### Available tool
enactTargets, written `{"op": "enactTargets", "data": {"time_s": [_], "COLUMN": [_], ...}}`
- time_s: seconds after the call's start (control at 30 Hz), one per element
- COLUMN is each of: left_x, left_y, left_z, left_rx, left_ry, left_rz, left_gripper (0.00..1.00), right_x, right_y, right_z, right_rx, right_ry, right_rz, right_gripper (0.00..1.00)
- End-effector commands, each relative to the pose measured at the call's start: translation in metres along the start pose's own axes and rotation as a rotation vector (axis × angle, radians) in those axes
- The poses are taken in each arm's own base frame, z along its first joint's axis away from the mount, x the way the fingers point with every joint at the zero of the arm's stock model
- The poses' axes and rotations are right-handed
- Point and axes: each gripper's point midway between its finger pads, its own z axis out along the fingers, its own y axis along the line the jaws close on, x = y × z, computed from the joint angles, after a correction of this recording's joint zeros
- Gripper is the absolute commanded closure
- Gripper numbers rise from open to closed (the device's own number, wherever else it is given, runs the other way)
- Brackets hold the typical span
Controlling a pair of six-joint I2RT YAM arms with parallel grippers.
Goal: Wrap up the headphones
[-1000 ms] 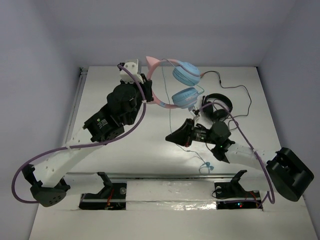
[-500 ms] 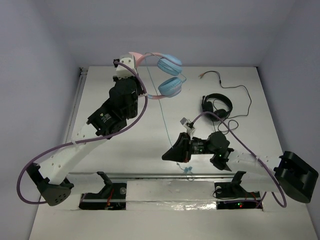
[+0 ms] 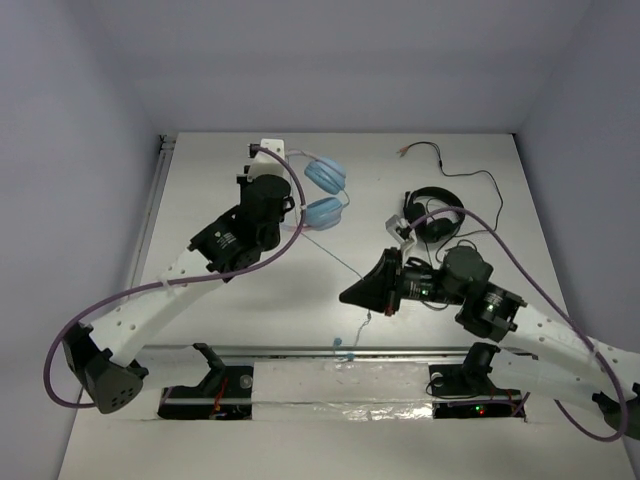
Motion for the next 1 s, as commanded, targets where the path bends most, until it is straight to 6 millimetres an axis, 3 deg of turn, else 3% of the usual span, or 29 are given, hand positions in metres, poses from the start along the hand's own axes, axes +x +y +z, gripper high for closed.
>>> {"op": "enactTargets", "data": {"time_s": [0.0,0.03,0.13,0.33,0.5,0.73,0.97], "left_x": [0.013,0.024,0.063,0.119,0.147,0.141,0.132], "left_y": [-0.005,-0.008,-0.025,-0.054,-0.071,-0.083,-0.095], "left_z": [-0.003,-0.003,-0.010,-0.042,-0.063,-0.087,-0.110], "left_rx": [0.059,0.080,0.164,0.292,0.426,0.602,0.765], "left_ry": [0.022,0.054,0.144,0.250,0.312,0.300,0.278], "left_rz": [-0.017,0.014,0.102,0.251,0.254,0.177,0.142], "left_gripper": [1.00,1.00,1.00,1.00,1.00,1.00,1.00], "right_x": [-0.007,-0.028,-0.051,-0.070,-0.095,-0.108,-0.121], "right_y": [-0.018,-0.011,-0.025,-0.066,-0.100,-0.150,-0.180], "right_z": [-0.011,-0.012,-0.013,-0.013,-0.026,-0.040,-0.042], "right_rx": [0.206,0.227,0.357,0.590,0.790,0.977,1.049], "right_ry": [0.071,0.042,0.043,0.095,0.079,0.047,-0.059], "right_rz": [-0.051,-0.113,-0.190,-0.305,-0.364,-0.362,-0.357], "right_gripper": [1.00,1.00,1.00,1.00,1.00,1.00,1.00]}}
